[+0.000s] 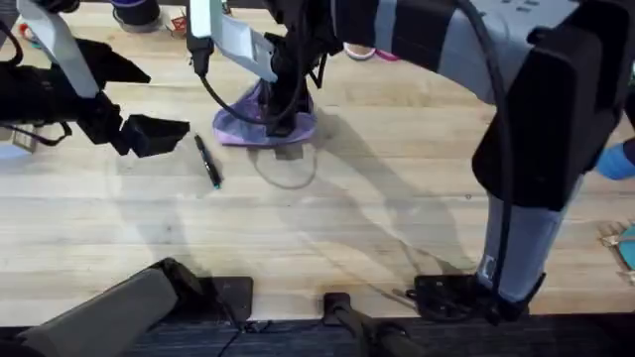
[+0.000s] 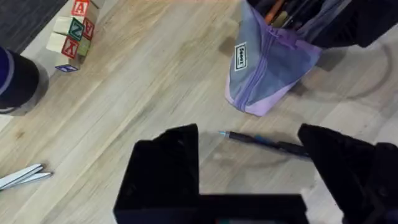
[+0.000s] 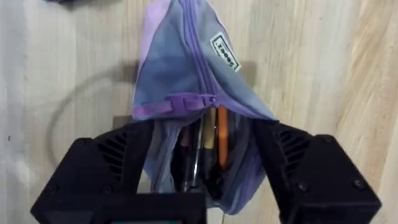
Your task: Unzip the bag, pick up the pens from the table one at a time and place them inside, then zip the bag closed.
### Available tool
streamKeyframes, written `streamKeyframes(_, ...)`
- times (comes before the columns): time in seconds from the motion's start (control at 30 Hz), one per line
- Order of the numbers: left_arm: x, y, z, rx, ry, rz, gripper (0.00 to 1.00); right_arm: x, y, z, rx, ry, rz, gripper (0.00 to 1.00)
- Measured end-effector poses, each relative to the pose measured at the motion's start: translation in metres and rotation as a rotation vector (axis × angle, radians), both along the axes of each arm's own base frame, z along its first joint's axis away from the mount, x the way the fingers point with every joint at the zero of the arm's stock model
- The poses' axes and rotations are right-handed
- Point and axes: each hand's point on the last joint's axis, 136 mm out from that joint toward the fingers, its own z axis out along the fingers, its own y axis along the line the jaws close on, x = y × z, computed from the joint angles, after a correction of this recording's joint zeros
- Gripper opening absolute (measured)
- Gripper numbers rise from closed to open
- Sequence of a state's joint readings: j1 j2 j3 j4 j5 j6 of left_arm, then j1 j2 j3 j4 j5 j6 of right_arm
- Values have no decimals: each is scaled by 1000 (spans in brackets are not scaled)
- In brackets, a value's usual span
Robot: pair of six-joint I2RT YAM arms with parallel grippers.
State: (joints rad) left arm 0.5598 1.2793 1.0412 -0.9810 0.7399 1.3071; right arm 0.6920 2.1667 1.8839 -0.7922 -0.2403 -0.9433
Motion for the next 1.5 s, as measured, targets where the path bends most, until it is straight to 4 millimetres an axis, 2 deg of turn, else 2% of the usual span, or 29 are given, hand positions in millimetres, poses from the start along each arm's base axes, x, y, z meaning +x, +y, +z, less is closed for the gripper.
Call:
streamKeyframes(0.5, 0, 0, 0, 0, 0, 0, 993, -5, -1, -1, 0, 22, 6, 996)
streamKeyframes(0.6, 0, 0, 0, 0, 0, 0, 993, -8, -2, 5, 3, 33, -7, 995)
streamKeyframes(0.7, -2, -1, -1, -6, 12, 0, 993, -13, -2, 21, 32, 49, -47, 996)
streamKeyframes(0.97, -7, 2, -6, -25, 74, 62, 994, -23, -7, 106, 185, 39, -218, 996)
streamKeyframes(1.1, -9, 3, -8, -69, 126, 127, 995, -23, -18, 136, 231, 29, -350, 995)
streamKeyframes(1.3, -12, 8, -10, -166, 236, 325, 995, -15, -42, 158, 214, -47, -500, 995)
streamKeyframes(1.5, -27, 28, -10, -221, 371, 691, 995, -8, -55, 166, 200, -100, -563, 995)
